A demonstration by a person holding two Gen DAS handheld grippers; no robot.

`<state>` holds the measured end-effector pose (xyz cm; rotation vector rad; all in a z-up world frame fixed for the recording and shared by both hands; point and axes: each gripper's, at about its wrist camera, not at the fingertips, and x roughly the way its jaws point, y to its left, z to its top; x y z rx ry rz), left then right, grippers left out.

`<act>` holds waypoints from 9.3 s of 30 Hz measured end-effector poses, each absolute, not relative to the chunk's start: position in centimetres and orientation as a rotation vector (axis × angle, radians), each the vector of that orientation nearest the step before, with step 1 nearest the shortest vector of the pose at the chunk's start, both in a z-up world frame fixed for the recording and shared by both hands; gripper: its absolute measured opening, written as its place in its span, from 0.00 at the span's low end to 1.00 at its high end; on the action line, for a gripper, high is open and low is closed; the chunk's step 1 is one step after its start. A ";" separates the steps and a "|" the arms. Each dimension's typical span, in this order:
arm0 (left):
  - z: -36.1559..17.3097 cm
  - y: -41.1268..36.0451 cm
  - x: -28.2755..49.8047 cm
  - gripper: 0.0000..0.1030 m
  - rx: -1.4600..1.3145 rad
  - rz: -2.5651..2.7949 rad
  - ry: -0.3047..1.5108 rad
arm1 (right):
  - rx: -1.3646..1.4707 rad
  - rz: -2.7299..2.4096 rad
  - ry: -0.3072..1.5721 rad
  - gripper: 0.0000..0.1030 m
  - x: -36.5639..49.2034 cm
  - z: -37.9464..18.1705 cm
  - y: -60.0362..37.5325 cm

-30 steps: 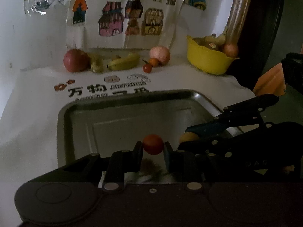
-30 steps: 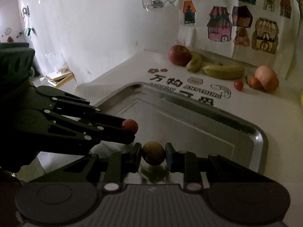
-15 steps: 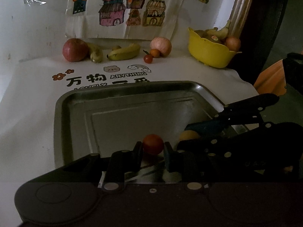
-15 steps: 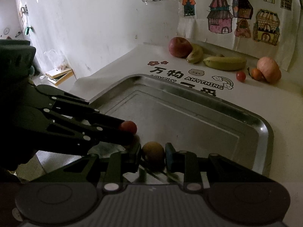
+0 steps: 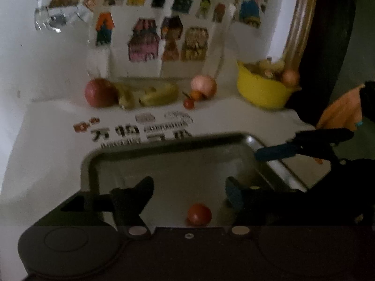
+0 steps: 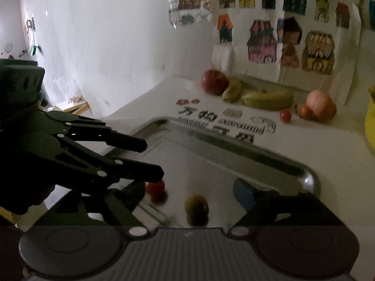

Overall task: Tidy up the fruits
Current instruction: 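Move both tools back toward the banana and cherry tomatoes, then grasp the yellow banana with the left tool while the right tool grasps a cherry tomato, then carry the banana and tomato over the tray and open both tools, then swing both tools back toward the red apple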

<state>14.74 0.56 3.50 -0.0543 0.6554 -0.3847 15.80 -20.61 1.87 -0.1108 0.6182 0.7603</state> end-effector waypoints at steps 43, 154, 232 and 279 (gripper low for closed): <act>10.2 -0.1 30.0 0.99 -0.002 -0.273 0.386 | -0.002 0.498 0.307 1.00 27.7 7.9 -25.3; 0.6 -4.7 38.4 0.40 0.134 -0.408 0.726 | -0.221 0.651 0.591 0.31 35.4 -0.8 -21.3; 2.4 -6.2 15.0 0.35 -0.002 -0.548 0.748 | -0.144 0.579 0.599 0.26 12.6 0.1 -25.3; 28.4 3.8 9.9 0.99 0.022 -0.148 0.120 | -0.356 0.443 0.085 1.00 9.0 21.7 -25.0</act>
